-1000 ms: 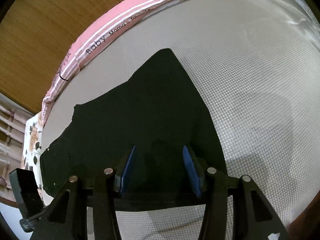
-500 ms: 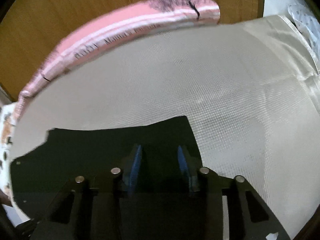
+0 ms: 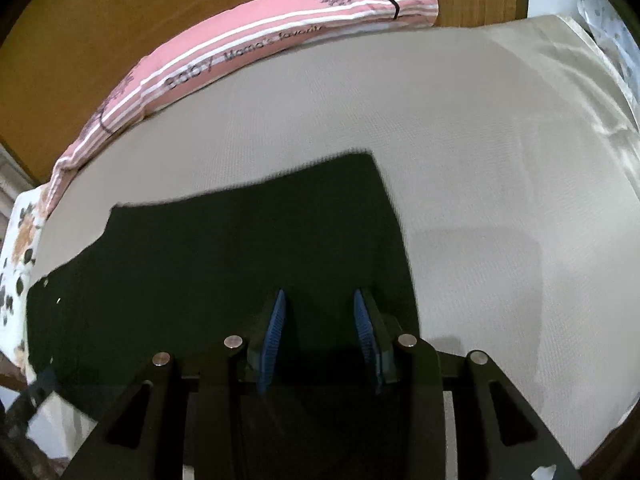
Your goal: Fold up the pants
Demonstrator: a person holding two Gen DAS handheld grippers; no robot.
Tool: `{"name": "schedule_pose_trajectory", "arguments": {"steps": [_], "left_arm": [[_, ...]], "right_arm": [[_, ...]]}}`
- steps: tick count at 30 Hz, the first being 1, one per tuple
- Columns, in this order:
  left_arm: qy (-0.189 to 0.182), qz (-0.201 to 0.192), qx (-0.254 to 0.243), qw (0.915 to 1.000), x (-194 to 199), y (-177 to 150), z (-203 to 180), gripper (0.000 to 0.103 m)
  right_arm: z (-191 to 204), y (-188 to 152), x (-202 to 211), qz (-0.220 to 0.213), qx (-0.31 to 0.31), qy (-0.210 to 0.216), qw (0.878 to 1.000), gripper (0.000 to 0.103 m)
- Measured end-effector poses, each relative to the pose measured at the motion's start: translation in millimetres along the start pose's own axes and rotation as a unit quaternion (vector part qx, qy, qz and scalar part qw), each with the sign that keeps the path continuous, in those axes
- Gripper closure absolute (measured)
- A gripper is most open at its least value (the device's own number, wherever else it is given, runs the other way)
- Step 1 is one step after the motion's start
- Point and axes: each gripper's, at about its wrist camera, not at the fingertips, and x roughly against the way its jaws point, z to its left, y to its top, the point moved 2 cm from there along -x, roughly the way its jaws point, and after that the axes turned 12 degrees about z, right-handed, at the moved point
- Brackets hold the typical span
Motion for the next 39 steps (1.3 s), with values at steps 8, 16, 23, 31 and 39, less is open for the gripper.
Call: {"name": "schedule_pose_trajectory", "arguments": {"steps": [8,16,23,31,39], "left_arm": [[0.004,-0.060,0.114,0.9917,44,-20,74,0.054],[-0.047,-0.045,0.215,0.9744,42,-42,123,0.051],[-0.091,-0.031,0.251,0.9632,22,-48,131,0.051],[-0.128,-0.038,0.291,0.9473,2,-41,143,0.051],[-0.143,-0.068,0.297,0.9416,-6,-28,154,0.051]], "right_arm": [[43,-39,-3,0.031,0.028,0.039,0.998,0.067],[104,-50,-19,0.048,0.076,0.073,0.993,0.063],[143,-57,-20,0.062,0.112,0.121,0.984,0.038],[146,-60,-14,0.062,0.099,0.141,0.983,0.036],[138,-59,-9,0.056,0.083,0.150,0.984,0.036]]}}
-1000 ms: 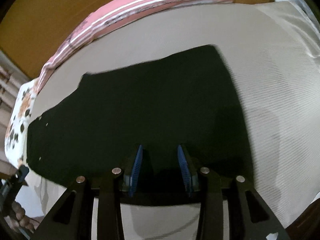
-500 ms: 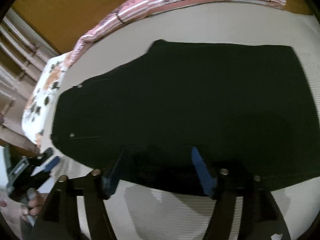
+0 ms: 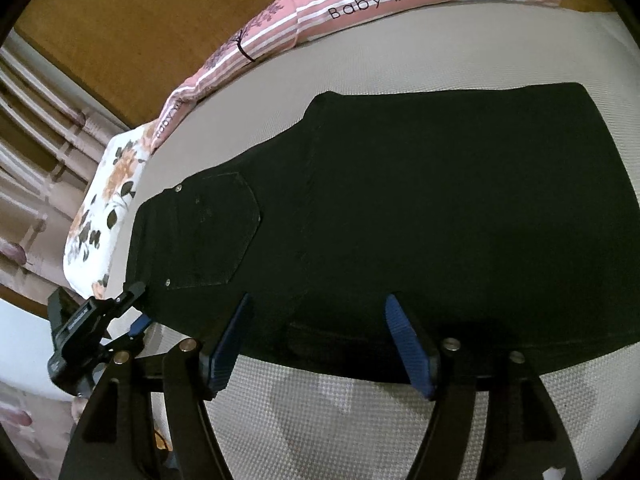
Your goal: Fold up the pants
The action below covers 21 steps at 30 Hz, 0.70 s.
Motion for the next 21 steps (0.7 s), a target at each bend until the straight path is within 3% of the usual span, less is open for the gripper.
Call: {"name": "schedule_pose_trajectory", "arguments": {"steps": [6,10,14,17,21], "left_arm": [[-0.019,-0.017,0.000,0.9997,-1,12,4,0.051],[-0.009,-0.037,-0.019,0.9991,-5,16,-1,0.051],[0.013,-0.044,-0.019,0.9988,-7,16,-1,0.071],[0.010,-0.046,-0.011,0.9988,-5,14,1,0.075],[0.047,-0.058,-0.033,0.9967,-4,11,-16,0.077]], "right_arm": [[-1,-1,-3,0.003,-0.001,0.001,1.000,0.036],[-1,-1,-4,0.002,-0.002,0.002,1.000,0.036],[-2,0,-2,-0.002,-0.002,-0.001,1.000,0.036],[-7,1,2,-0.008,-0.008,-0.004,1.000,0.036],[-16,3,7,-0.017,-0.022,-0.011,1.000,0.036]]}}
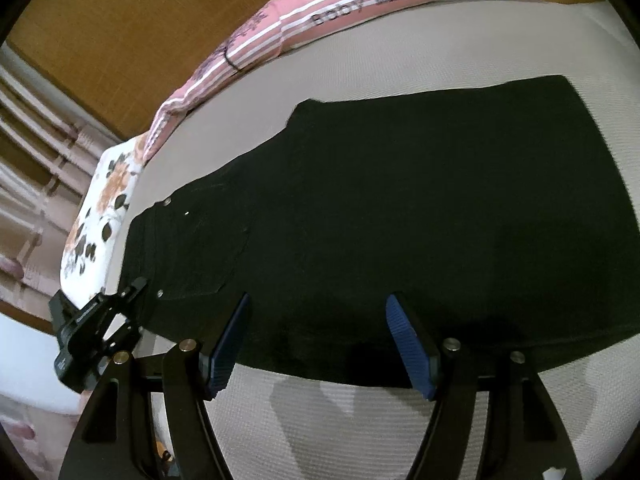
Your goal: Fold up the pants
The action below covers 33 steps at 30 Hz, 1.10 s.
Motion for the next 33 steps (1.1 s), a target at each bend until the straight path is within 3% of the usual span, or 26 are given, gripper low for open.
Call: {"name": "schedule_pose_trajectory", "arguments": {"steps": [5,15,23,33], "left_arm": [[0.011,-0.017,-0.037,0.9991,14,0,-31,0.079],[-0.006,-0.031,-0.130,0.9910,30,-3,-98,0.079],[0.000,-0.032,-0.168,0.9852,31,-7,-131,0.079],[-0.008,-0.023,-0.250,0.9680,18,-32,-198,0.079]], "right_arm": [[-16,2,10,-0.010,-0.017,-0.010,1.000,0.034],[-53,3,37,-0.037,-0.056,-0.018,0.998,0.032],[-68,7,55,-0.048,-0.055,-0.075,0.994,0.032],[-79,1,74,-0.057,-0.024,-0.149,0.987,0.029]]}}
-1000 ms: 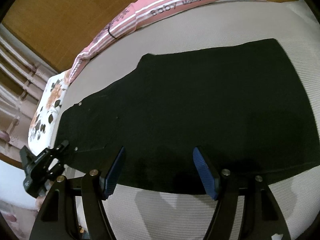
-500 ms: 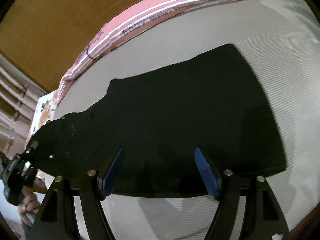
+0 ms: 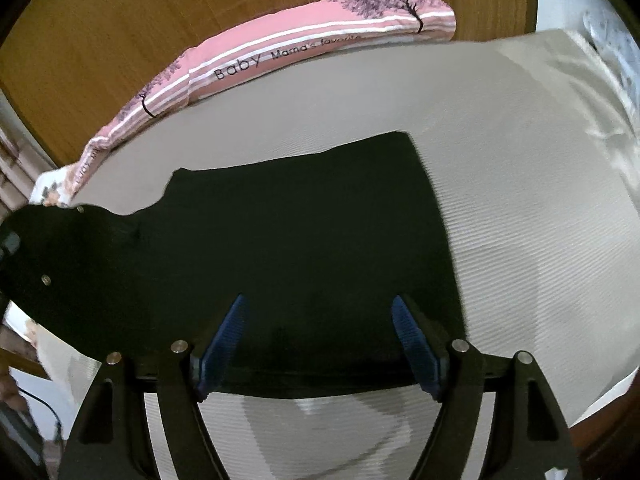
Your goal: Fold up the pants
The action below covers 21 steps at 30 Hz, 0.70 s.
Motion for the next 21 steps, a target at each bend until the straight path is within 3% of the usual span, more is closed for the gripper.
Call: {"name": "schedule_pose_trajectory", "arguments": {"steps": [14,21], "left_arm": [[-0.041,0.043,-0.089,0.9943,-46,-1,-96,0.080],[-0.068,0.093,-0.112,0.9870,-86,-15,-136,0.080]], "right_arm": [[-42,7,11,-0.017,-0.039,-0.021,0.999,0.025],[-74,14,42,-0.066,-0.087,-0.012,0.994,0.024]]}}
